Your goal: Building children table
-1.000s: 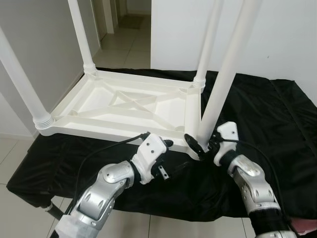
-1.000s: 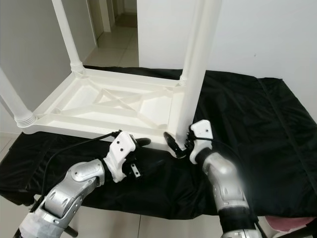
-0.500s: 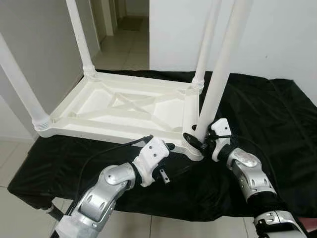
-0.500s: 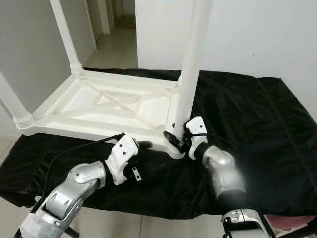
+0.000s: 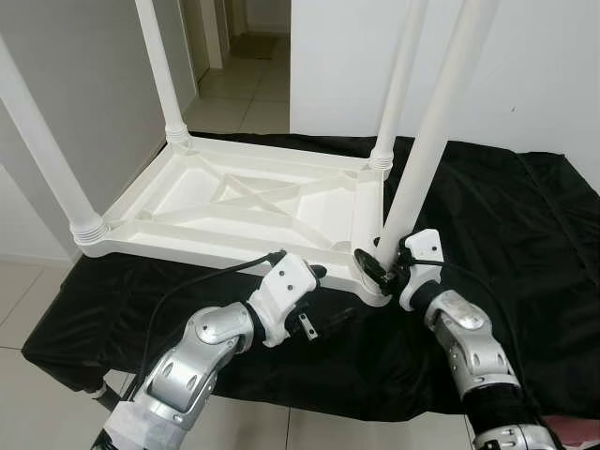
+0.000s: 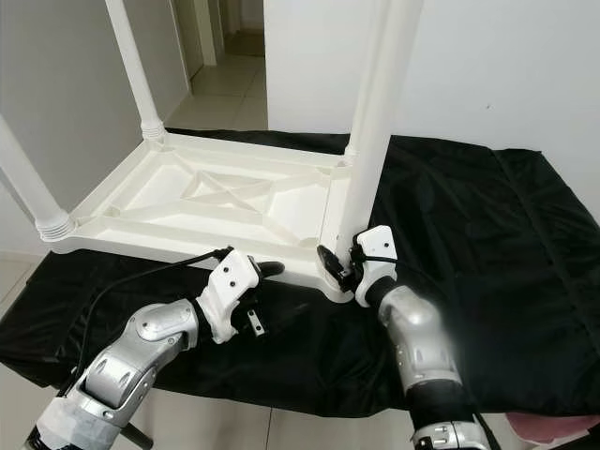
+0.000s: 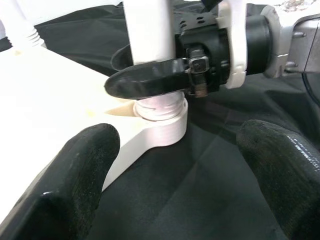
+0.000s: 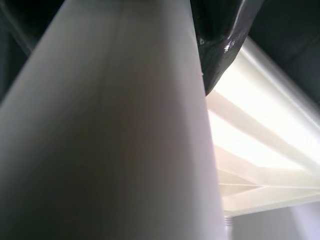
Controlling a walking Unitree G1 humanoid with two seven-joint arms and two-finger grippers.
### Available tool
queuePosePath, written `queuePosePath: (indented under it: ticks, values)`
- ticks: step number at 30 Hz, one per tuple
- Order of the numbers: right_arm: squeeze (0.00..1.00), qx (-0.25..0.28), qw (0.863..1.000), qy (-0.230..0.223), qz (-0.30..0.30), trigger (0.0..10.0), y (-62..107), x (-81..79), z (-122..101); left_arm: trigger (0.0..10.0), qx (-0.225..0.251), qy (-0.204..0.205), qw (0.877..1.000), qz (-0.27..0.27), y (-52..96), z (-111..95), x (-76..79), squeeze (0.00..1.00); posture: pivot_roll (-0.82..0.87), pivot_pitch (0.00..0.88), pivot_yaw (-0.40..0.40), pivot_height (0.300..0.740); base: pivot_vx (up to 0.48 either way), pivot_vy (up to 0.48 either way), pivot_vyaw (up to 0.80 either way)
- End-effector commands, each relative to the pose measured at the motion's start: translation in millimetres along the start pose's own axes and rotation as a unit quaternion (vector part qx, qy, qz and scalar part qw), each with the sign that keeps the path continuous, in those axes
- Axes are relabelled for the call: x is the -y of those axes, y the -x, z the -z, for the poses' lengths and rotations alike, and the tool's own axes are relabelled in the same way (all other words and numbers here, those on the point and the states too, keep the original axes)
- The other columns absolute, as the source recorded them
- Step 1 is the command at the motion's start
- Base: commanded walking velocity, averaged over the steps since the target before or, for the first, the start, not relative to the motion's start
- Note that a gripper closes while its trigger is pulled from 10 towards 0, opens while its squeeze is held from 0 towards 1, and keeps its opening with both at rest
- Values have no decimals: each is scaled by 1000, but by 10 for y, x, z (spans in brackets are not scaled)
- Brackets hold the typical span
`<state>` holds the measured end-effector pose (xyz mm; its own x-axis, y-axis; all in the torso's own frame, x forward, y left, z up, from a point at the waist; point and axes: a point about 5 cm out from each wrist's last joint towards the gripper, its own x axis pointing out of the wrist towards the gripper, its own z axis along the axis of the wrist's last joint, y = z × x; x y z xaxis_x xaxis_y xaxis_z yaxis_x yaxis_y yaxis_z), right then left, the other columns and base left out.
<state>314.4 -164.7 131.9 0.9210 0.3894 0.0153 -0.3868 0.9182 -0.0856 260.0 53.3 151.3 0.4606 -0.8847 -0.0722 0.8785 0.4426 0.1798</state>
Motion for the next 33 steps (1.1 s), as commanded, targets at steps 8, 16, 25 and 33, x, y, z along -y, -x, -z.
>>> queuePosePath:
  ticks: [8, 16, 25, 33]
  values:
    - [0, -38, 986, -12, 159, 10000, 80, -138, 132, 10000, -1, 9, 1000, 17, -30, 43, 38, 0, -73, 0, 48, 740, 0, 0, 0]
    - [0, -32, 963, -72, 256, 10000, 98, -352, 130, 10000, 10, 29, 1000, 4, -24, 11, -2, 0, -82, 10, 46, 740, 0, 0, 0]
    - [1000, -2, 967, -84, 239, 10000, 99, -368, 14, 10000, 5, 28, 1000, -6, 17, 40, -19, 0, -73, 5, 48, 740, 0, 0, 0]
    - [1000, 39, 969, -62, 235, 10000, 127, -316, -112, 10000, 17, 24, 999, -34, 64, -40, -105, 0, -63, 16, 34, 740, 0, 0, 0]
